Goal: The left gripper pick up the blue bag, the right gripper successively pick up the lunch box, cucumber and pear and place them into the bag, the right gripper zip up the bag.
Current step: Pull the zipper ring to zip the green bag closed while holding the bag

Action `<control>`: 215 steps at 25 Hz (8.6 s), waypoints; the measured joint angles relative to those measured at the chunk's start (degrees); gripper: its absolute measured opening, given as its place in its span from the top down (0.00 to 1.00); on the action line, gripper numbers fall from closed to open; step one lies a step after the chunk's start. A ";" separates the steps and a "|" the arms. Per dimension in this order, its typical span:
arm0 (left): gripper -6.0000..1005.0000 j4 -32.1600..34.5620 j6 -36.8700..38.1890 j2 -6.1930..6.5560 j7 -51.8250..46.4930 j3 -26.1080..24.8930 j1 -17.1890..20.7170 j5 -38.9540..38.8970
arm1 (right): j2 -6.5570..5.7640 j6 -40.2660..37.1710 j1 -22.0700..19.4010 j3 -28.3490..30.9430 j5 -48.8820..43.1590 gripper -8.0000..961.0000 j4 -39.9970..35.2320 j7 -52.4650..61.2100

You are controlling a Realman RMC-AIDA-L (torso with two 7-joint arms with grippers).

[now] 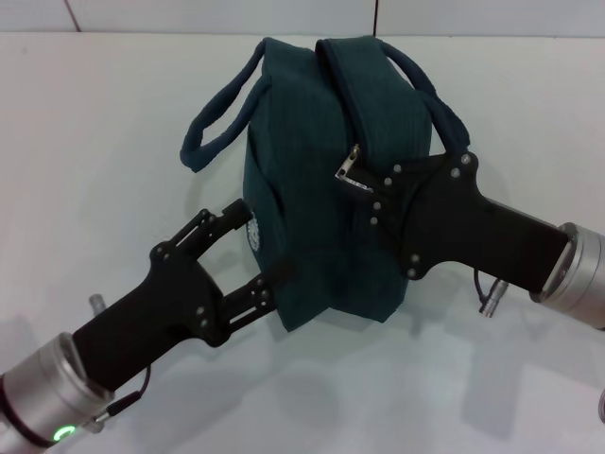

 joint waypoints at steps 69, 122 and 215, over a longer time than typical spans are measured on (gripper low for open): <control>0.82 2.13 -11.18 0.65 -1.12 -0.56 -9.06 -0.24 | -0.38 -6.44 -4.54 13.16 7.48 0.98 5.86 24.78; 0.92 4.35 -16.80 0.93 -0.18 3.35 -16.76 -2.29 | 0.00 -7.65 -4.49 5.92 12.62 0.98 5.26 27.48; 0.18 42.57 -49.57 0.45 -46.08 12.46 -23.01 29.28 | -1.29 -19.28 -9.44 13.98 23.50 0.87 22.37 51.33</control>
